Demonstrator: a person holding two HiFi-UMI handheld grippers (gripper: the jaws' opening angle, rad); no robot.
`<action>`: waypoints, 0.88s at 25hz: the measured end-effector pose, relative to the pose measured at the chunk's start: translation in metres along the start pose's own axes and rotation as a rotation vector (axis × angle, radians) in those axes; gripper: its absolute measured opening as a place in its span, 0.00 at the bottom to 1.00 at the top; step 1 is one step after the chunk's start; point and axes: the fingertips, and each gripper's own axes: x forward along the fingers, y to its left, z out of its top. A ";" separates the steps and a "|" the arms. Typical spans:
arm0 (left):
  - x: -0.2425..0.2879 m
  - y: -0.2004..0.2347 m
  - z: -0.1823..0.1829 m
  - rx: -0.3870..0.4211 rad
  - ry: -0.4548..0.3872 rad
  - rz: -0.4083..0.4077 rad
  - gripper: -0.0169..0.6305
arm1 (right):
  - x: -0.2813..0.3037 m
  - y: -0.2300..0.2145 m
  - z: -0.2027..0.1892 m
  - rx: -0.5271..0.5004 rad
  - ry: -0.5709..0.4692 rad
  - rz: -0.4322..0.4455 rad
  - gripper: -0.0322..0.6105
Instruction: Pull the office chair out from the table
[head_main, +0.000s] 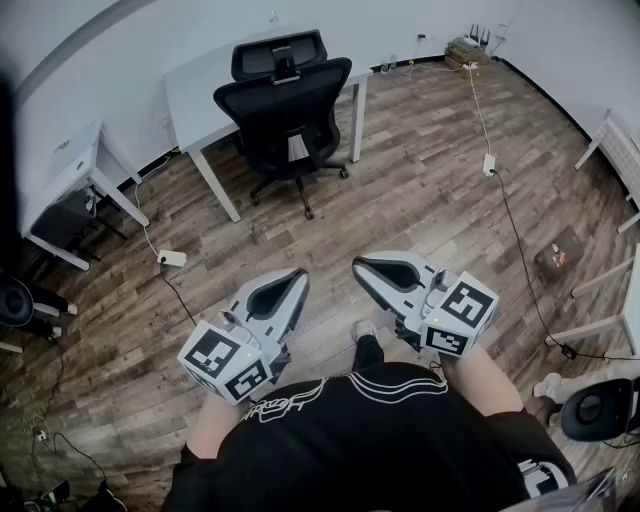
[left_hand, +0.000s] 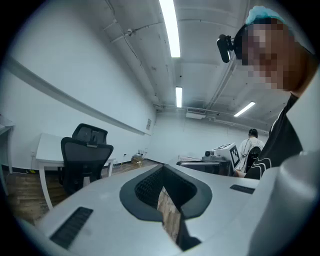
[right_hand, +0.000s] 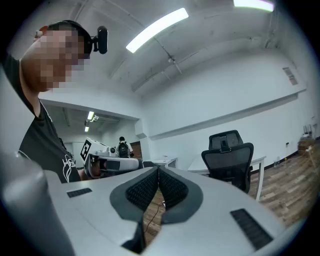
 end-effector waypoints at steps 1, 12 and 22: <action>0.002 0.000 0.000 0.002 -0.001 -0.002 0.04 | -0.001 -0.001 0.000 -0.001 -0.003 -0.002 0.11; 0.033 0.009 -0.003 0.023 0.027 0.021 0.04 | -0.007 -0.039 0.000 0.007 -0.016 0.002 0.11; 0.118 0.061 -0.005 -0.027 0.057 0.063 0.04 | 0.011 -0.135 0.004 0.086 -0.007 0.043 0.11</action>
